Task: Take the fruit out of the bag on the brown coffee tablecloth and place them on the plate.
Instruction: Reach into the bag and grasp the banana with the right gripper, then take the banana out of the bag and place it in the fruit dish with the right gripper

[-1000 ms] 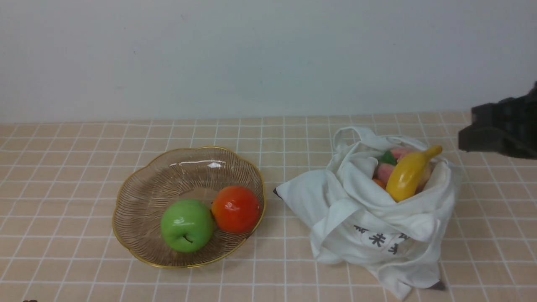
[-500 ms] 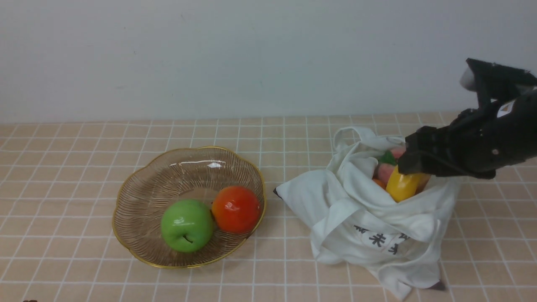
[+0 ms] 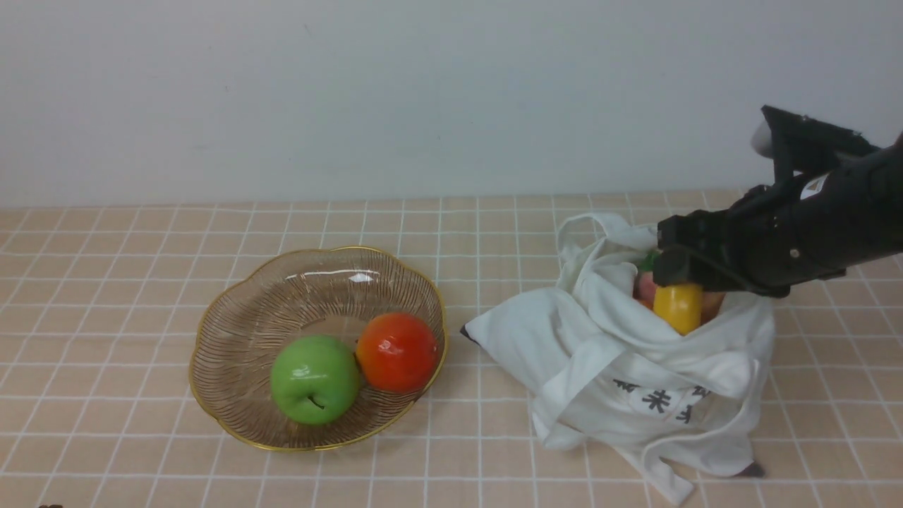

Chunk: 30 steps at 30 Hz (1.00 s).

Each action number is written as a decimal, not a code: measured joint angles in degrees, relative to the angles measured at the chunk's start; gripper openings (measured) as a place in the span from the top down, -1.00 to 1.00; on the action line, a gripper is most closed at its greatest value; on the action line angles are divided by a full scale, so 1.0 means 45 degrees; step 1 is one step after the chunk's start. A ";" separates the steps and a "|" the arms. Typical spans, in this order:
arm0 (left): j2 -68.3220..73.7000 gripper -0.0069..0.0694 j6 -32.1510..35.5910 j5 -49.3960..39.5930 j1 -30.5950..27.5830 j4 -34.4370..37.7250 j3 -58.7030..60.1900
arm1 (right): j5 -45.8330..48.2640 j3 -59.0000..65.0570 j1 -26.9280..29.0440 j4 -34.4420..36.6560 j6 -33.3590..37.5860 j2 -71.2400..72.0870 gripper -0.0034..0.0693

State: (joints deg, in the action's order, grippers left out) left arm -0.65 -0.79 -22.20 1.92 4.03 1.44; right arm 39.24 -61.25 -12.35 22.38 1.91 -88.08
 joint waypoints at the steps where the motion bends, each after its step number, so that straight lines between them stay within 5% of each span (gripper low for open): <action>1: 0.0000 0.84 0.0000 0.0000 0.0000 0.0000 0.0000 | 0.0027 -0.0044 -0.0002 -0.0036 0.0000 0.0000 0.04; 21: 0.0000 0.84 0.0012 0.0000 0.0000 0.0000 0.0000 | -0.2158 -0.0630 -0.0002 0.0438 0.0000 0.3410 0.04; 27: 0.0000 0.84 0.0012 0.0000 0.0000 0.0000 0.0000 | -0.3361 -0.0630 -0.0480 0.3746 0.1682 0.4829 0.04; 30: 0.0000 0.84 0.0012 0.0000 0.0000 0.0000 0.0000 | -0.3595 -0.0630 -0.1833 0.6166 0.4587 0.5056 0.04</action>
State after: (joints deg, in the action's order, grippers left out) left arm -0.65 -0.74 -22.20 1.92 4.03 1.44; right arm 23.06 -64.08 -20.59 50.13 22.55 -65.33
